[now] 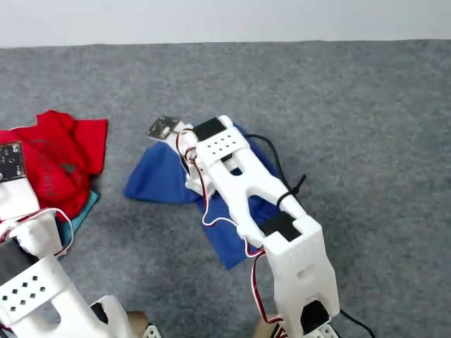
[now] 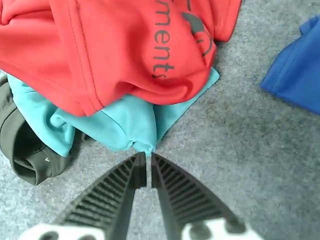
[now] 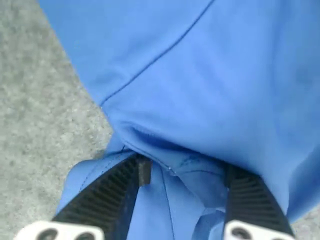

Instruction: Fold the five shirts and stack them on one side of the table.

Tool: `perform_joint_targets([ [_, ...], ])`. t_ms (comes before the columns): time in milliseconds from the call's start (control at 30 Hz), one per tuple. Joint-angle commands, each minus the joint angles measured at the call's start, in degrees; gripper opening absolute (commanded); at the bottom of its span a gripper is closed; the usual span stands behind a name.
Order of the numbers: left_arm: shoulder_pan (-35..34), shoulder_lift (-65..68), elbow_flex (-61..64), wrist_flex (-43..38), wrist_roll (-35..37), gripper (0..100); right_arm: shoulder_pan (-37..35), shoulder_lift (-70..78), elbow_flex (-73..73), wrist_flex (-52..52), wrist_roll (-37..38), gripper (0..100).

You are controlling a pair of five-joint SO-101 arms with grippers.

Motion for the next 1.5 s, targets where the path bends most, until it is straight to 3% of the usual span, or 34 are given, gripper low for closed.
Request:
perform_joint_targets([
  [0,0.0,-1.1,-0.2,-1.1,0.3,2,1.5,0.3,-3.2,1.7,0.7,24.9],
  [233,0.0,-1.1,-0.2,-1.1,0.3,2,1.5,-0.8,-3.2,1.8,0.8,3.9],
  [700,0.4,-1.1,-0.5,-1.1,0.3,3,4.4,-17.9,-3.2,9.9,0.8,3.1],
  [933,11.9,-1.1,-0.6,-1.3,0.4,3,9.4,-25.5,-3.2,12.4,0.7,1.1],
  [1333,27.1,-0.7,-0.1,-9.1,0.6,3,27.2,-36.4,-3.1,19.2,1.0,1.0],
  [1467,31.6,-0.6,1.3,-12.3,0.6,3,32.7,-38.9,-2.0,19.3,4.5,1.0],
])
